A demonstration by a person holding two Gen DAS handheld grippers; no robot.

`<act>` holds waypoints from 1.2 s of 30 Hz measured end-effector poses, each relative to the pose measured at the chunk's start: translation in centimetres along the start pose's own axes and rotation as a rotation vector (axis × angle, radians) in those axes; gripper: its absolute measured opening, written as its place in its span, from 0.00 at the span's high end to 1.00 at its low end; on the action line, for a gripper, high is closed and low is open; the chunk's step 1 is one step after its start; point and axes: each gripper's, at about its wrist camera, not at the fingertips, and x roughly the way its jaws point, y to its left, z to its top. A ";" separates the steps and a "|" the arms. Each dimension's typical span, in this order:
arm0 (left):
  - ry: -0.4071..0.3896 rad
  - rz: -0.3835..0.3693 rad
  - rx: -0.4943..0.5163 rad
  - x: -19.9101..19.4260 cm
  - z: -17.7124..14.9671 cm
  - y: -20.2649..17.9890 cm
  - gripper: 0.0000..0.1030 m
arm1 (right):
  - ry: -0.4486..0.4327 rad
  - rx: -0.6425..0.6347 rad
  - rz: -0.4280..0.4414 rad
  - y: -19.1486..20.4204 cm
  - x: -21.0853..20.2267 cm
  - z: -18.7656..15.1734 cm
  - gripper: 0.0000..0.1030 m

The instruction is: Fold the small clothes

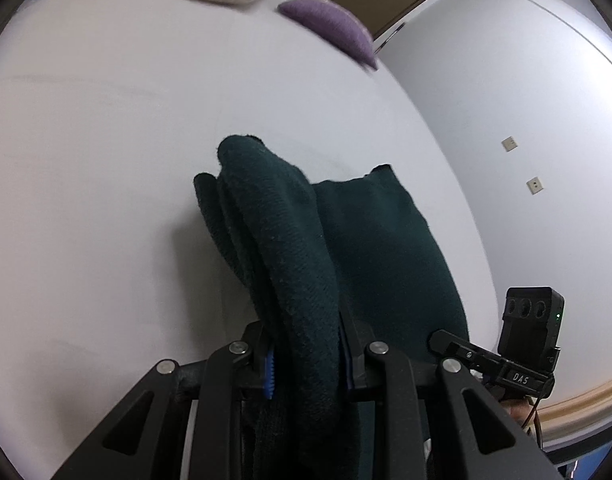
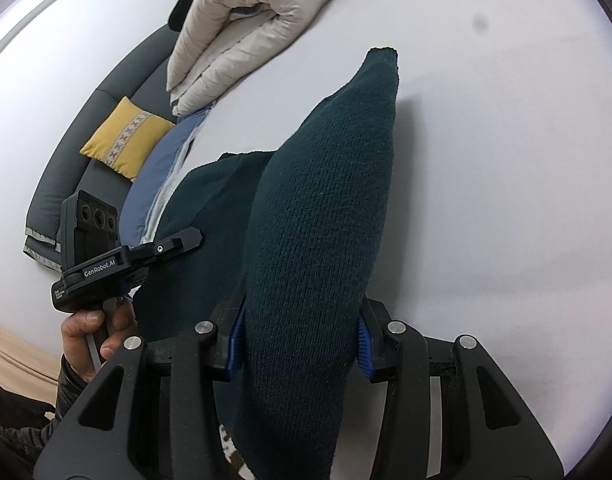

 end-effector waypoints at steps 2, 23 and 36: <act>0.014 0.008 -0.033 1.0 -0.5 1.4 0.74 | 0.018 0.047 -0.001 -1.8 0.8 -0.7 0.60; -0.014 -0.004 -0.106 1.2 -1.9 3.3 0.55 | -0.021 0.153 0.060 -5.3 -0.6 -3.1 0.53; -0.269 0.195 0.077 -6.8 -3.6 -1.0 0.35 | -0.113 0.100 -0.130 -5.3 -7.6 -5.3 0.52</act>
